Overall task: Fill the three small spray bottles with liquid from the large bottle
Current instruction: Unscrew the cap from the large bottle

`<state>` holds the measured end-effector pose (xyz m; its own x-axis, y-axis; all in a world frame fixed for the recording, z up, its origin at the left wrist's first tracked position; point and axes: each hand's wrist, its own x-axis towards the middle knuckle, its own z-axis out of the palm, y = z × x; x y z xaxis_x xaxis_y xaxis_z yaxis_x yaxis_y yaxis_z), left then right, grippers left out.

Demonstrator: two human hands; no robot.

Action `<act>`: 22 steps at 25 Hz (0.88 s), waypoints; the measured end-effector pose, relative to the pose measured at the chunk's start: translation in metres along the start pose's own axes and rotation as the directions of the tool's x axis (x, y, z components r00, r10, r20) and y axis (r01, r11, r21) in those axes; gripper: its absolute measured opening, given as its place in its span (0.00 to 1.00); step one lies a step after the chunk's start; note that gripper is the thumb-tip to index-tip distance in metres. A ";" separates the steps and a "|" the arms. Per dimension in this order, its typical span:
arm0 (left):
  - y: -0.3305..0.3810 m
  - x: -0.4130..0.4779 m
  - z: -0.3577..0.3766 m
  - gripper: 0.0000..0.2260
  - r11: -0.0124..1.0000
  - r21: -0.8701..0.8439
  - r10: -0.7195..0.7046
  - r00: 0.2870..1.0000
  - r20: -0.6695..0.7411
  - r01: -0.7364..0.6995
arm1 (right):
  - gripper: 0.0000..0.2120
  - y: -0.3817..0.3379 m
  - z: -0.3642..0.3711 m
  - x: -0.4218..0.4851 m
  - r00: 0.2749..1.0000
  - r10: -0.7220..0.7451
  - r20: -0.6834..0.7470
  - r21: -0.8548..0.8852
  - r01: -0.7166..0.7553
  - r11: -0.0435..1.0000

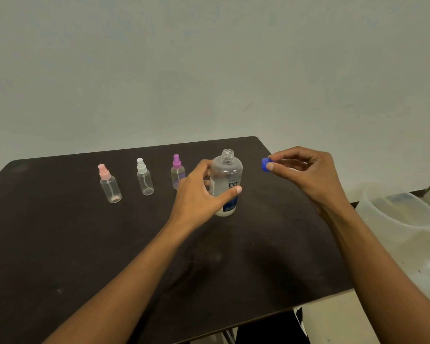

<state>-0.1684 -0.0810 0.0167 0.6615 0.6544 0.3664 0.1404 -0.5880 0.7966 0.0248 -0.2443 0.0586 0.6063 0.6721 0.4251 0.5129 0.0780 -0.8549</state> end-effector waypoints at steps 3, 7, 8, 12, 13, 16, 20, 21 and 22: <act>-0.008 0.030 0.024 0.30 0.999 -0.009 -0.038 0.999 0.009 0.038 | 0.08 0.034 0.001 0.014 0.997 0.071 -0.028 -0.112 -0.074 0.991; -0.009 0.063 0.054 0.29 0.998 -0.015 -0.053 0.998 0.028 0.053 | 0.06 0.076 0.005 0.030 0.986 0.142 -0.086 -0.240 -0.159 0.958; -0.010 0.069 0.061 0.29 0.998 -0.017 -0.057 0.998 0.033 0.057 | 0.06 0.084 0.006 0.034 0.983 0.160 -0.091 -0.262 -0.178 0.949; -0.019 0.090 0.082 0.29 0.994 -0.029 -0.100 0.993 0.062 0.101 | 0.06 0.107 0.011 0.042 0.973 0.208 -0.102 -0.344 -0.230 0.910; -0.021 0.093 0.085 0.29 0.993 -0.024 -0.110 0.992 0.067 0.112 | 0.06 0.112 0.011 0.043 0.969 0.224 -0.101 -0.360 -0.245 0.900; -0.028 0.100 0.090 0.29 0.992 -0.013 -0.127 0.990 0.066 0.128 | 0.07 0.121 0.013 0.044 0.955 0.280 -0.098 -0.389 -0.295 0.872; -0.035 0.104 0.092 0.29 0.991 -0.005 -0.130 0.990 0.047 0.131 | 0.06 0.128 0.013 0.043 0.944 0.318 -0.086 -0.414 -0.324 0.851; -0.036 0.104 0.092 0.29 0.992 -0.002 -0.129 0.991 0.048 0.129 | 0.06 0.128 0.014 0.043 0.943 0.321 -0.085 -0.417 -0.326 0.848; -0.036 0.104 0.092 0.30 0.992 0.003 -0.126 0.991 0.052 0.126 | 0.06 0.128 0.014 0.043 0.943 0.322 -0.083 -0.420 -0.326 0.847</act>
<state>-0.0365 -0.0351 -0.0182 0.6758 0.6978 0.2374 0.2254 -0.5023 0.8348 0.1081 -0.1953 -0.0372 0.7873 0.5980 0.1505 0.4923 -0.4626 -0.7373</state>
